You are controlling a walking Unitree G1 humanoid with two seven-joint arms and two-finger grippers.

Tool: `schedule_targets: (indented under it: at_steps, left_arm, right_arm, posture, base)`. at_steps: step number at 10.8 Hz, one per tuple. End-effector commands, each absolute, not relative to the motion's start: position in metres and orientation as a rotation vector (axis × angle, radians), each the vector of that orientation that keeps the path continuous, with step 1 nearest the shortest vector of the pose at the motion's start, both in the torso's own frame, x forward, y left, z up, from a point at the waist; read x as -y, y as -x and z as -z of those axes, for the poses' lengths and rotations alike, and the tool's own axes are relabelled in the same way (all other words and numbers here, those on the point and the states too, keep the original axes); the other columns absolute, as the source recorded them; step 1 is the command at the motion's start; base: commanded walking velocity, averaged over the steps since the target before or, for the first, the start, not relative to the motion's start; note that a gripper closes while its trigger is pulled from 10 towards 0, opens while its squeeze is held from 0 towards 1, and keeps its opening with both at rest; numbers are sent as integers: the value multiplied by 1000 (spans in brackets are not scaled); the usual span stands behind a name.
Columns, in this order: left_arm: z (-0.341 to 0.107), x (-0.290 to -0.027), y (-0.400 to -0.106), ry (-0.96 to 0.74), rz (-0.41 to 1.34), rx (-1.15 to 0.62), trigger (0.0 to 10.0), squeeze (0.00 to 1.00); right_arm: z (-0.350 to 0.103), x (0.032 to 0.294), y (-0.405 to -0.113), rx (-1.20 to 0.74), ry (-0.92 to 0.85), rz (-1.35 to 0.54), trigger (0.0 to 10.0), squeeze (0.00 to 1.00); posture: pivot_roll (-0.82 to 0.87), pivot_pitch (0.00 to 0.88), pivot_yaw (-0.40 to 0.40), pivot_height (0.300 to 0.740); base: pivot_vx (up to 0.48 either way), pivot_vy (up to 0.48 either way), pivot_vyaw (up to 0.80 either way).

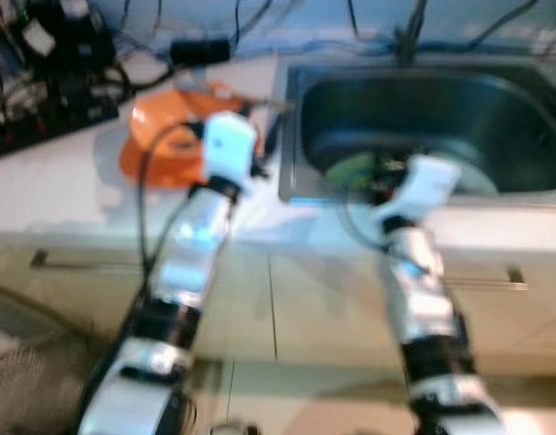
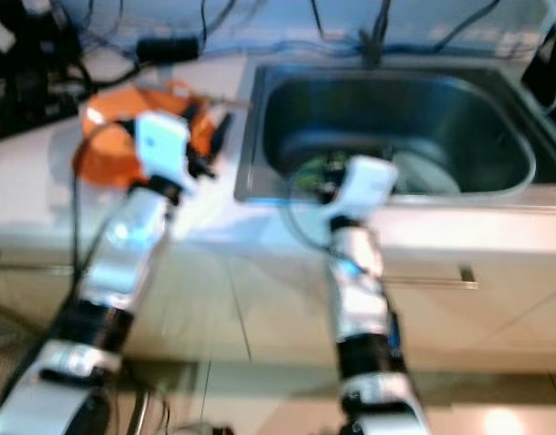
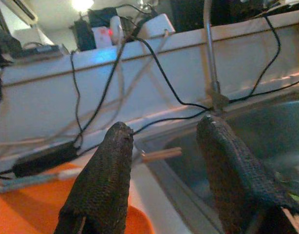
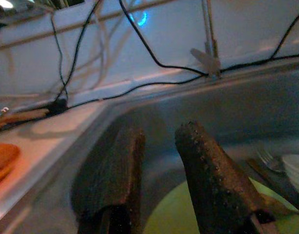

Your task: Kitchen organization

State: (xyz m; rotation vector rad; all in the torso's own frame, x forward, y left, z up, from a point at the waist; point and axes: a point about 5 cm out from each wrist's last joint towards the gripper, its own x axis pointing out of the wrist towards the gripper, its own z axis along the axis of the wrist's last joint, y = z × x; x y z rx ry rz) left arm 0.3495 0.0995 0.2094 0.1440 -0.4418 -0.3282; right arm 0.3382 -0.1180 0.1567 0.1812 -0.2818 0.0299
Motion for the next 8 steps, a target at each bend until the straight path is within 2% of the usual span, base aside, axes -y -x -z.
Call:
schedule_targets:
  at_steps: [1, 8]
  left_arm:
    - [-212, -93, -349, -152, 351, 455, 10000, 0]
    - [-213, -93, -349, -156, 357, 466, 10000, 0]
  right_arm:
    - [-159, 124, -339, 293, -166, -13, 10000, 0]
    - [-161, 122, -339, 311, -163, -25, 10000, 0]
  posture:
    - [13, 66, 56, 740]
    - [12, 64, 55, 740]
  base:
    - [319, 0, 0]
    - [365, 0, 0]
